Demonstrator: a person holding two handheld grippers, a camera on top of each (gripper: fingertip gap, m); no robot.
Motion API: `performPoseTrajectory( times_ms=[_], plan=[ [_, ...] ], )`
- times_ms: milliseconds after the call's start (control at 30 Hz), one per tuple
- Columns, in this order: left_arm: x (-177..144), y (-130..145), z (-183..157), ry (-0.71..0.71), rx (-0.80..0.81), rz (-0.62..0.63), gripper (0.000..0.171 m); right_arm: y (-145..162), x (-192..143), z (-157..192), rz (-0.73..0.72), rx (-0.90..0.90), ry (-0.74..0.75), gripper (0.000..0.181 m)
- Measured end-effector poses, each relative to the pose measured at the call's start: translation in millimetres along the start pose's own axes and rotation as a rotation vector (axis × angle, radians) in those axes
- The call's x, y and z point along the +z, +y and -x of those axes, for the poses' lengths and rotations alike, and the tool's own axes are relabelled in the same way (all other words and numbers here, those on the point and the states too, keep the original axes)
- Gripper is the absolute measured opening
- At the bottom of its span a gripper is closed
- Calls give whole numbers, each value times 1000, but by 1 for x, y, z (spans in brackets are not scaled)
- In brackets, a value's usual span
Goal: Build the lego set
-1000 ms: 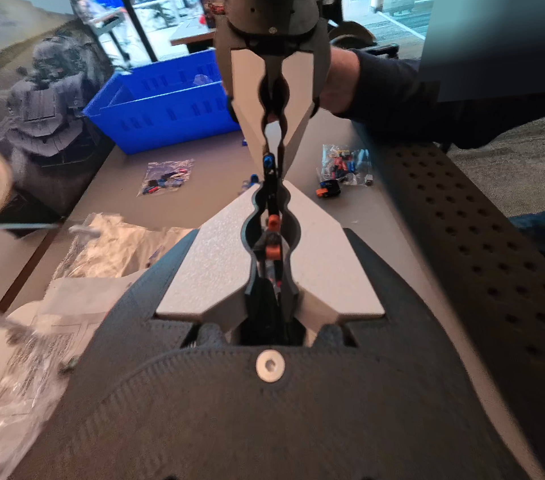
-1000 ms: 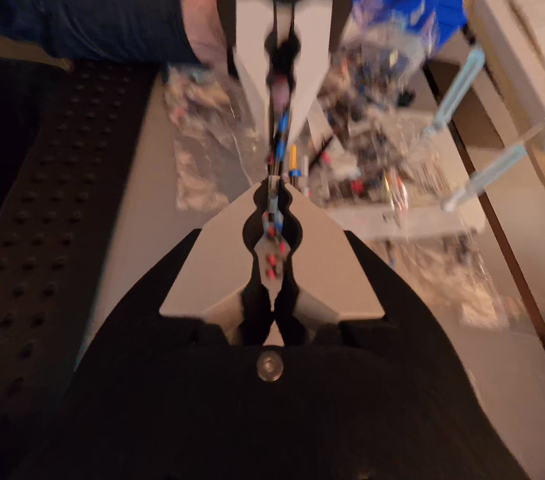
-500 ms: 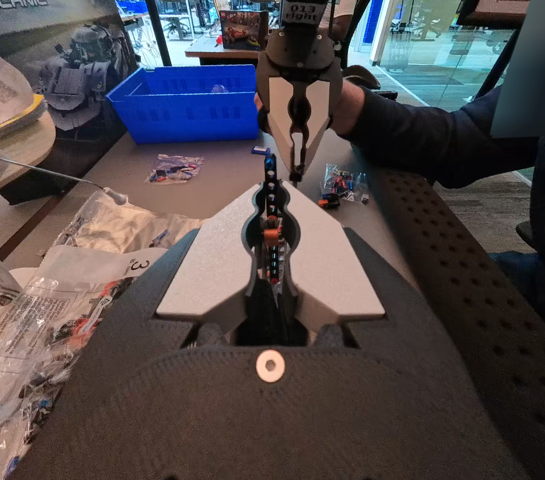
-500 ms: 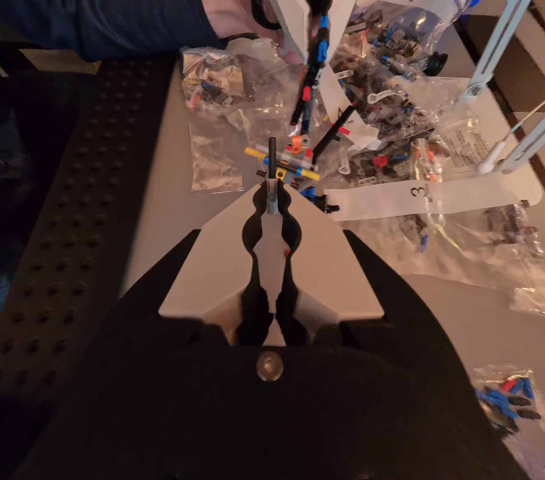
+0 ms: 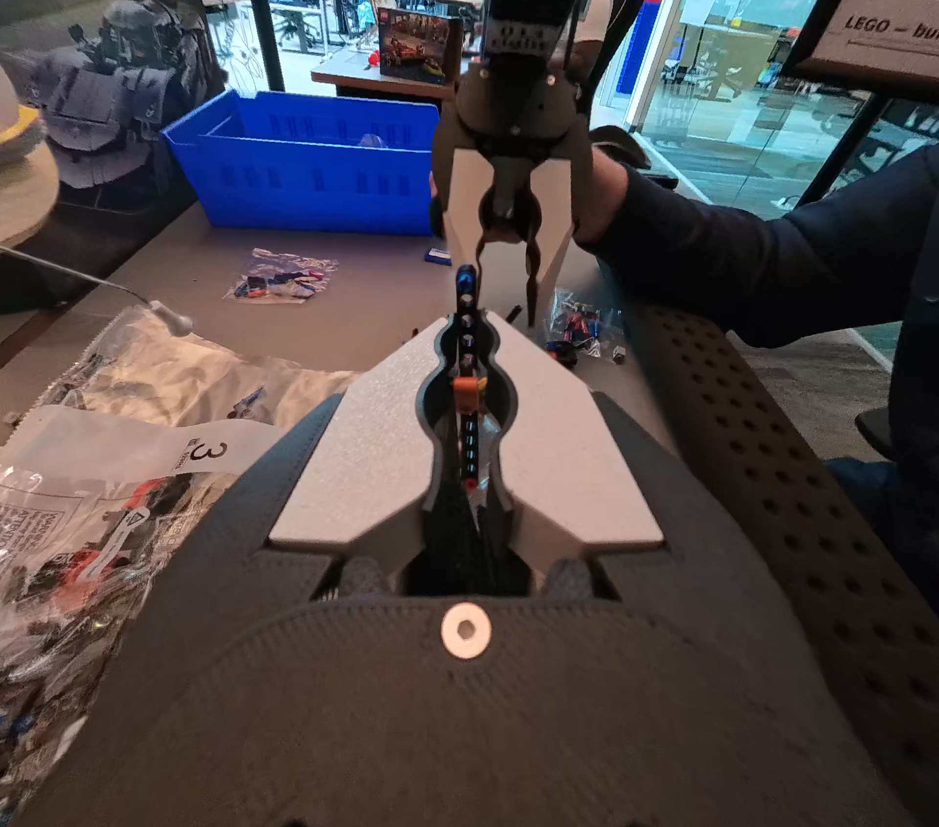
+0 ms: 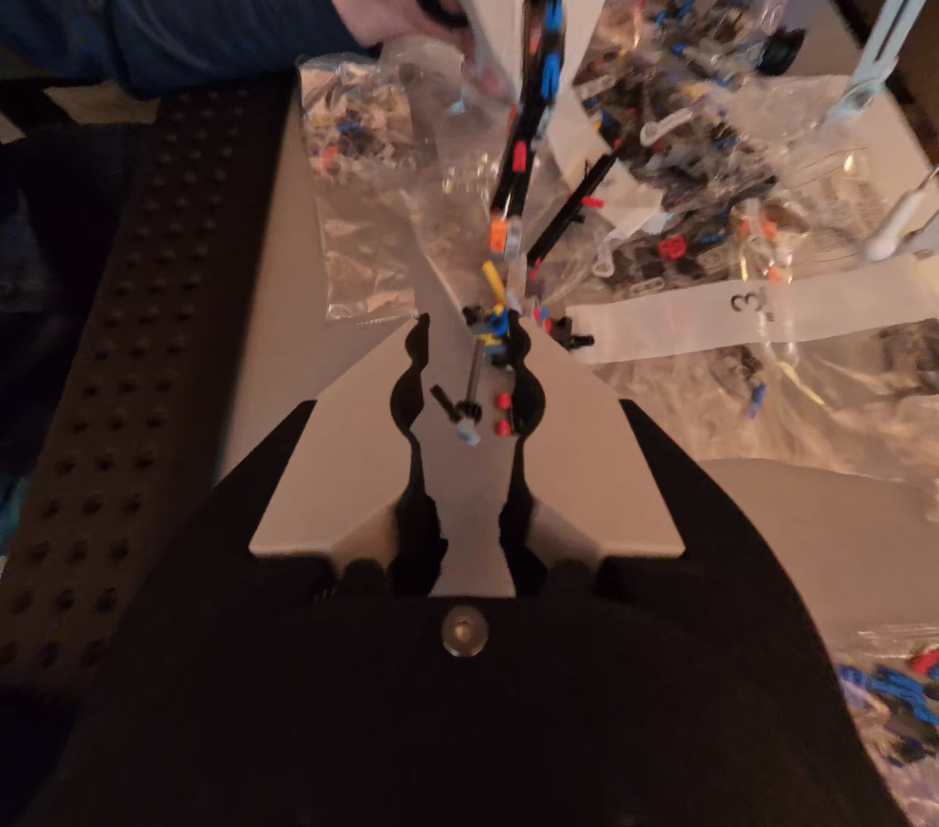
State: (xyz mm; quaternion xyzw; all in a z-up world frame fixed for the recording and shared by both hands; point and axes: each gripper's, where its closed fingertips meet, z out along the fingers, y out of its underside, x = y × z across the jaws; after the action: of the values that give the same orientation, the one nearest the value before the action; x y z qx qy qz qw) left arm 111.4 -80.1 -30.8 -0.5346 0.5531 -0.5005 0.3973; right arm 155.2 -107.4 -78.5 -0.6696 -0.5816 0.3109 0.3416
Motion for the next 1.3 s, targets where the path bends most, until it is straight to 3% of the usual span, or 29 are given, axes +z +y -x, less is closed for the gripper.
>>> performPoseTrajectory(
  times_ms=[233,367,633,833,1300],
  plan=[
    [17,13,-7,2,43,90,6,-44,-5,-11,-179,-84,160,19],
    [24,18,-11,8,63,129,6,-41,2,-12,-151,-108,184,2],
    [28,20,-18,9,129,162,13,-42,4,-8,-126,-116,186,1],
    [29,22,-13,-44,181,196,6,-43,7,-9,-91,-159,233,1],
    [28,-5,-14,-43,116,34,5,-42,-3,-12,-87,-145,265,0]
  ],
)
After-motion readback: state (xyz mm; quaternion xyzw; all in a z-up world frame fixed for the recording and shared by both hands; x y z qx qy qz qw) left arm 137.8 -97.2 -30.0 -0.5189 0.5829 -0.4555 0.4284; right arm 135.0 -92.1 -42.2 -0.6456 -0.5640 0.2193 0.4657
